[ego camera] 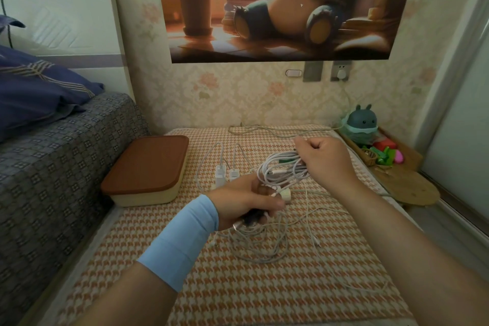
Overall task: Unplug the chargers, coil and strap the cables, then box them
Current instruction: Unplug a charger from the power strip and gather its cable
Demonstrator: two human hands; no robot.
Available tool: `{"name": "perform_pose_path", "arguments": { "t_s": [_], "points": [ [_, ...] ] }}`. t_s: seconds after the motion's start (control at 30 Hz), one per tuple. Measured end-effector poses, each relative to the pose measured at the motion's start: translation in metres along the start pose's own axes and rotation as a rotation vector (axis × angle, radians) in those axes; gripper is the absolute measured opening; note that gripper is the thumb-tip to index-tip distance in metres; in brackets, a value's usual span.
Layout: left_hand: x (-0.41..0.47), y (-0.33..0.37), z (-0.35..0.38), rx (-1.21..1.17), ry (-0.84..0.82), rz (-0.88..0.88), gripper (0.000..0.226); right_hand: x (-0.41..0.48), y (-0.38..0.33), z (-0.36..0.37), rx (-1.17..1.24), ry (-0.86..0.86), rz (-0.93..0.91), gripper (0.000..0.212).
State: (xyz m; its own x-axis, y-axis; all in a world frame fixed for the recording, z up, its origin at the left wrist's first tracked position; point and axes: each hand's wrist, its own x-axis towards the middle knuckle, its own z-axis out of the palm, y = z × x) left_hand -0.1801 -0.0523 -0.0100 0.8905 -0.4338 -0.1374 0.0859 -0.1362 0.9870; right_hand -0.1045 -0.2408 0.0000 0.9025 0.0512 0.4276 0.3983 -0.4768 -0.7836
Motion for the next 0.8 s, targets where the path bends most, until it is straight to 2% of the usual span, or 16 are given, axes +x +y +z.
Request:
{"name": "perform_pose_path", "arguments": {
  "t_s": [0.07,0.13,0.23,0.33,0.4,0.43,0.53,0.6,0.67,0.77,0.8],
  "points": [
    [0.004,0.001,-0.001,-0.014,0.151,-0.002,0.039,0.0,0.0,0.0,-0.054,-0.001,0.002,0.058],
    [0.005,0.002,-0.007,0.002,0.22,-0.037,0.061,-0.002,-0.002,0.0,-0.116,0.0,-0.028,0.058],
    [0.003,0.005,-0.012,0.429,0.325,0.014,0.107,-0.007,-0.008,0.004,-0.205,-0.029,-0.099,0.056],
    [0.005,0.007,-0.005,0.738,0.316,0.073,0.121,-0.009,-0.014,0.009,-0.231,-0.069,-0.128,0.054],
    [0.009,0.004,0.002,0.877,0.322,0.069,0.111,-0.007,-0.015,0.012,-0.202,-0.076,-0.08,0.052],
    [0.012,0.001,0.003,0.912,0.329,0.072,0.097,-0.007,-0.015,0.013,-0.197,-0.074,-0.062,0.052],
    [0.015,-0.003,0.002,0.872,0.374,0.082,0.05,-0.008,-0.013,0.017,-0.206,-0.062,-0.068,0.056],
    [0.015,-0.001,-0.002,0.837,0.371,0.058,0.037,-0.01,-0.015,0.017,-0.257,-0.089,-0.13,0.058],
    [0.014,-0.001,-0.007,0.813,0.332,0.03,0.03,-0.013,-0.018,0.016,-0.363,-0.203,-0.237,0.057],
    [0.011,-0.004,-0.012,0.76,0.271,0.014,0.034,-0.022,-0.028,0.012,-0.528,-0.476,-0.288,0.039],
    [0.01,-0.004,-0.014,0.772,0.255,0.009,0.035,-0.025,-0.033,0.01,-0.555,-0.587,-0.275,0.05]
  ]
}}
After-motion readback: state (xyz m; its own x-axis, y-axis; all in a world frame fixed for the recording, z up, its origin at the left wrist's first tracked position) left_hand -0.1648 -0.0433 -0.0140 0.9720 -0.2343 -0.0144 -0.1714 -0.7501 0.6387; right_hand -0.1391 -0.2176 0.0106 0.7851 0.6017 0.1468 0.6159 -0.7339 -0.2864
